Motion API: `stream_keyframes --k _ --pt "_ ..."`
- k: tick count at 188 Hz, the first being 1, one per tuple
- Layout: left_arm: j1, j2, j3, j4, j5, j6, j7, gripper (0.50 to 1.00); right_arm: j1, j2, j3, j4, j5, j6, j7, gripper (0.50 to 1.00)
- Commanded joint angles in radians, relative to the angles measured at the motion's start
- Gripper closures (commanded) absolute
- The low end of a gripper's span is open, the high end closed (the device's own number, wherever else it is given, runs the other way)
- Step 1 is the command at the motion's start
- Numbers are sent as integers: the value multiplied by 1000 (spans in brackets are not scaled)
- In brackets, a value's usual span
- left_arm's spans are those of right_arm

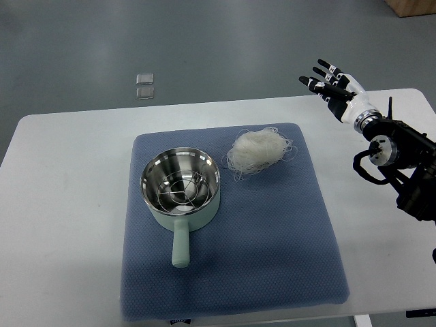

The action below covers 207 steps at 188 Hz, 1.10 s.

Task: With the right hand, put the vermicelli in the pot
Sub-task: 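Move the right hand forward toward the white vermicelli bundle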

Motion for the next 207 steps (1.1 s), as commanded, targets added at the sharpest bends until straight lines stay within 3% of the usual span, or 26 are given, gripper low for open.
stream_keyframes --k 1,128,207 --pt "0 0 -1 -1 0 0 -1 500 0 0 -2 0 -1 0 0 579" --pt "0 0 -1 0 0 0 -1 500 0 -6 -42 7 -10 6 0 579" --pt "0 0 4 -1 0 0 -1 500 3 -21 -69 15 -219 45 0 579"
